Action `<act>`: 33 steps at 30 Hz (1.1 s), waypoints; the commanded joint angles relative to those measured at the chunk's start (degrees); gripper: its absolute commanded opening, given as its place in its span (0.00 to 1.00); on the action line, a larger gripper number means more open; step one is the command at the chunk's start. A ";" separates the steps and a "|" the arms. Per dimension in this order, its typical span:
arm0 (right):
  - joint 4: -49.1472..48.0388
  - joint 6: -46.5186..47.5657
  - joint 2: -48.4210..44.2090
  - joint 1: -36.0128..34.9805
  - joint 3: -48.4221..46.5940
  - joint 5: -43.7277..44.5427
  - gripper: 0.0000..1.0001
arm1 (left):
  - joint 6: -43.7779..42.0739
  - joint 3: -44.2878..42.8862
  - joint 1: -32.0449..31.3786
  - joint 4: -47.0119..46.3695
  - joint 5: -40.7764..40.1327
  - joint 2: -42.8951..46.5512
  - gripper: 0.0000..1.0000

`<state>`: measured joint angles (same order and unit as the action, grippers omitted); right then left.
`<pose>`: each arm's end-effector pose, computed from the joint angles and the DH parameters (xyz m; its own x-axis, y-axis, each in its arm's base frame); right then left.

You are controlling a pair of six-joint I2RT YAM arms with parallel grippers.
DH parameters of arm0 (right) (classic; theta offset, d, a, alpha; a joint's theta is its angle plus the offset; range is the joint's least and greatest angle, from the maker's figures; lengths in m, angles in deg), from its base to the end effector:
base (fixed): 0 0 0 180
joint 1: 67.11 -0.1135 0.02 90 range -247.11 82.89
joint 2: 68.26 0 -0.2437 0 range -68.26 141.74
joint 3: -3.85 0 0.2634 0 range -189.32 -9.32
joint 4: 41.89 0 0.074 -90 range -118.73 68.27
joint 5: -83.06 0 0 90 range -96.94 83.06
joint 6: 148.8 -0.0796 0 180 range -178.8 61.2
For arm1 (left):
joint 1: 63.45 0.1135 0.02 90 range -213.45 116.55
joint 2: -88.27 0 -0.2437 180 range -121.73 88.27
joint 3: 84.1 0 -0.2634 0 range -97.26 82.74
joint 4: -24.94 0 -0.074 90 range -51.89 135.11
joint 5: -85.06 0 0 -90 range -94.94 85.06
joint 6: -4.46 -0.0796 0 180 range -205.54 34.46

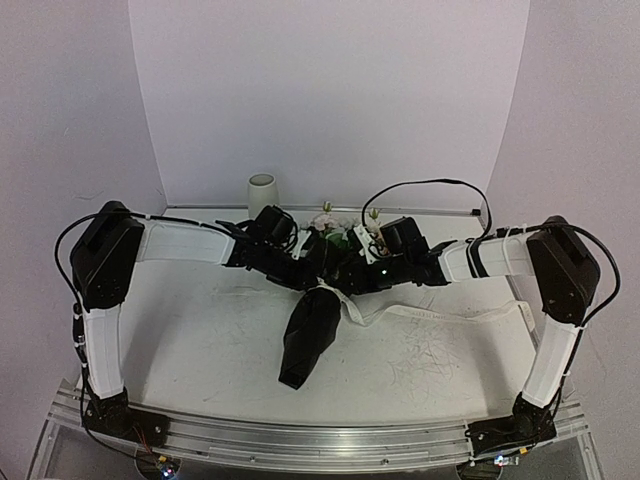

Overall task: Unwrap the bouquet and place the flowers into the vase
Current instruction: Untie the ribbon from the wrapping paper.

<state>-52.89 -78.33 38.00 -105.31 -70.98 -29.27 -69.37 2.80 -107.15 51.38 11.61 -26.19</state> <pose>0.3360 0.3029 0.1586 -0.5433 -0.0340 -0.8388 -0.7111 0.5498 0.4383 0.3221 -0.3392 0.1280 -0.7373 0.3354 -0.5864 0.6198 0.6812 -0.3897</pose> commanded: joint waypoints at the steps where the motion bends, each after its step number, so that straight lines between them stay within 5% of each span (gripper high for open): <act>1: -0.53 0.23 -1.17 -0.47 -1.53 -0.61 0.33 | -1.67 1.98 0.46 -1.69 -1.57 6.69 0.11; 10: -0.31 0.11 -2.63 -1.93 -0.24 1.88 0.33 | -3.39 7.20 0.61 -1.66 -2.72 10.00 0.18; 33: 2.89 0.63 4.41 -3.02 -7.39 4.42 0.28 | -7.15 -0.70 0.64 -1.65 2.26 0.91 0.13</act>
<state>-51.43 -78.30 41.20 -107.95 -76.49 -25.32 -75.25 5.70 -106.83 51.12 11.73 -24.02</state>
